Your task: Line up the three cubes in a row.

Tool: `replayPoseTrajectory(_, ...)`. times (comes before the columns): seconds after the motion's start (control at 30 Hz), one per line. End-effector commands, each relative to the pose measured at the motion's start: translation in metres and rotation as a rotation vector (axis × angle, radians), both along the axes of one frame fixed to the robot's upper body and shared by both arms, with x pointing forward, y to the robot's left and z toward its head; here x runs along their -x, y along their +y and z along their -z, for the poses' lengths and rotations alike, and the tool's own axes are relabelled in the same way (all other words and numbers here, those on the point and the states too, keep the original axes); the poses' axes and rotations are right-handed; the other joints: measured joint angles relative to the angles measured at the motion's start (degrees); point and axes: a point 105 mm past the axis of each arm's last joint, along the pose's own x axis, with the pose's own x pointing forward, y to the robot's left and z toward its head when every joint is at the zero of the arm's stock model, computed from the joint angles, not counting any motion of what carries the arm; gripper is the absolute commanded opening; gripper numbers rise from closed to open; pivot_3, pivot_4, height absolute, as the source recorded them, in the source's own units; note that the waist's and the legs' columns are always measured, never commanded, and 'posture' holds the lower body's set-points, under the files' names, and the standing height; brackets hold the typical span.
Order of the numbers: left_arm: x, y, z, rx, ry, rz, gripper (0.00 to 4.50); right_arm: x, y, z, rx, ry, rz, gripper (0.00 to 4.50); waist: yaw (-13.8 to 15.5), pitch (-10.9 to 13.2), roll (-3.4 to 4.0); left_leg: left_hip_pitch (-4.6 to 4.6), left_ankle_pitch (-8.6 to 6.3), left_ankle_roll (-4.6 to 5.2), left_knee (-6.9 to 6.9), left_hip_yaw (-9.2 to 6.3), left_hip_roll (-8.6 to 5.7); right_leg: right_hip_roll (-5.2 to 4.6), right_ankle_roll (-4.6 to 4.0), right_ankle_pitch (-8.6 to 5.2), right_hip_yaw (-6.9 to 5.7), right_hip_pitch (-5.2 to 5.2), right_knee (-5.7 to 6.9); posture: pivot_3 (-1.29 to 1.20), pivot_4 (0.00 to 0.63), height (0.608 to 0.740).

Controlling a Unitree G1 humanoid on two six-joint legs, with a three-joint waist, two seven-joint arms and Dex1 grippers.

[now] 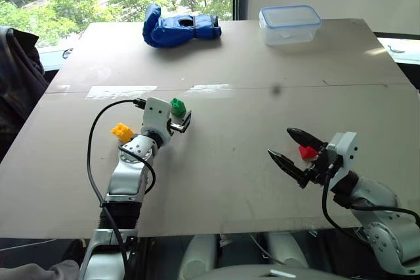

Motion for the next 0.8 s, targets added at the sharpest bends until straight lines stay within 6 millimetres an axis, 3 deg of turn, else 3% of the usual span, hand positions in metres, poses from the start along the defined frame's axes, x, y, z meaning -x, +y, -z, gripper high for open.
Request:
replayPoseTrajectory(0.03,-0.008,0.010,-0.010,-0.053,-0.029,0.040,4.50,0.005,0.005,-0.012,-0.015,-0.052,-0.009,3.97,0.0,0.0,0.00,0.01,-0.01,0.03,0.00,0.00,-0.01,0.00,0.00,0.00,-0.01,0.00,0.02,0.00,0.150,0.740)
replayPoseTrajectory(0.17,-0.015,0.016,-0.011,-0.087,-0.015,0.108,4.50,0.004,0.006,-0.012,-0.019,-0.052,-0.006,3.97,0.0,0.0,0.00,0.01,-0.09,0.16,0.00,-0.02,-0.04,0.03,0.00,0.00,-0.06,0.00,0.04,0.00,0.150,0.740)
replayPoseTrajectory(0.33,-0.017,0.008,0.004,-0.134,0.068,0.249,4.50,0.005,0.008,-0.012,-0.021,-0.050,-0.017,3.97,0.0,0.0,-0.01,-0.02,-0.03,0.05,0.01,-0.04,-0.06,0.00,0.00,0.00,-0.09,0.01,0.01,0.00,0.150,0.740)
replayPoseTrajectory(0.73,-0.024,0.011,0.012,-0.110,0.102,0.270,4.50,0.006,0.008,-0.012,0.013,-0.054,-0.044,3.97,0.0,0.0,-0.03,0.01,-0.10,0.19,0.04,-0.08,-0.07,0.01,0.00,0.00,-0.14,0.03,0.07,0.00,0.150,0.740)
replayPoseTrajectory(0.8,-0.021,0.010,0.013,-0.104,0.105,0.275,3.97,0.006,0.008,-0.010,0.014,-0.048,-0.044,4.04,0.0,0.0,-0.03,0.00,-0.10,0.19,0.05,-0.07,-0.06,0.00,0.00,0.00,-0.14,0.03,0.07,0.00,0.150,0.740)
